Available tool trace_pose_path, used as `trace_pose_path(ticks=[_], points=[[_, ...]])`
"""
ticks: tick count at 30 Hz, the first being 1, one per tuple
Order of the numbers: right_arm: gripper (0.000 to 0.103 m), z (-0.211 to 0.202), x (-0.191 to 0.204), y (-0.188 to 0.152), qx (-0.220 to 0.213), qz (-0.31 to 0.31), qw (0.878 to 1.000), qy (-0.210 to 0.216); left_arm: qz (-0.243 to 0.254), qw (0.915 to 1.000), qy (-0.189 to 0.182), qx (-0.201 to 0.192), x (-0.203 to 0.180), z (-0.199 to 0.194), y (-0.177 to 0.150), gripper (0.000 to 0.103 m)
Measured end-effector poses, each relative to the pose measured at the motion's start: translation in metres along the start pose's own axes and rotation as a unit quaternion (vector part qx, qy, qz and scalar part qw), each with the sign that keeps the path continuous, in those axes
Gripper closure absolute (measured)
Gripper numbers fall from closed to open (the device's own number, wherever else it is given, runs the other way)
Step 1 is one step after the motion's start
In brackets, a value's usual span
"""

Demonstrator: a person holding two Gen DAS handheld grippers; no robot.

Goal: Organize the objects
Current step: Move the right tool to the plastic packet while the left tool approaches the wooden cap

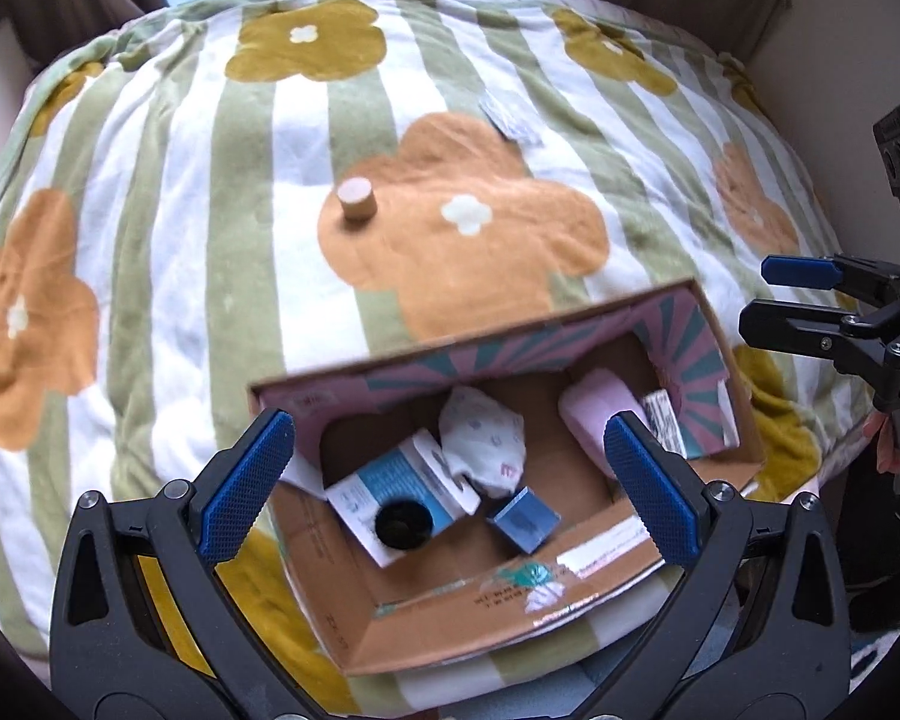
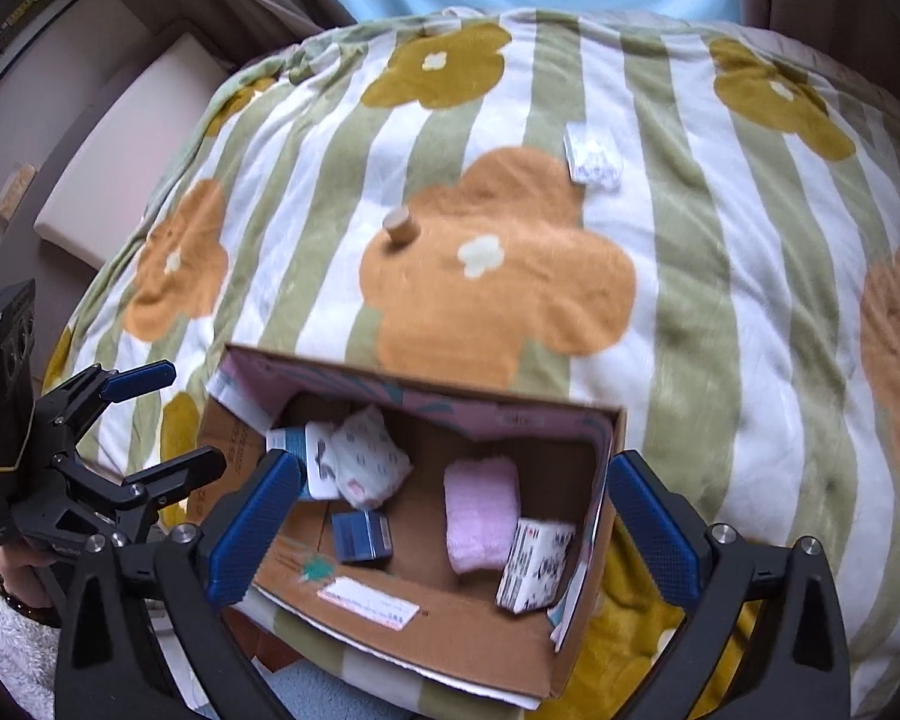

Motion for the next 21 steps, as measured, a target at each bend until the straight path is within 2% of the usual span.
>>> trace_pose_path(ticks=[9,13,16,21], points=[[0.000,-0.012,-0.012,0.053,-0.014,-0.014,0.999,-0.036,0.033,0.9993,0.003,-0.016,0.022,0.007,0.061,0.000],[0.000,-0.016,-0.025,0.084,-0.036,-0.017,0.997,-0.061,0.050,0.9985,0.001,-0.020,0.032,0.019,0.088,0.000],[0.000,-0.015,-0.039,0.108,-0.049,-0.020,0.995,-0.088,0.074,0.9968,0.013,-0.030,0.040,0.031,0.111,0.000],[0.000,-0.003,-0.064,0.150,-0.062,-0.013,0.993,-0.102,0.104,0.9938,0.014,-0.038,0.051,0.064,0.146,0.000]])
Point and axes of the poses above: each gripper's, at about its wrist camera, not at the fingertips, and z roughly the way its jaws point, x to its left, y to its top, the point moved 9 cm from there along z, roughly the way its jaws point, and after that the axes turned 10 degrees about y, right-handed, at the moved point
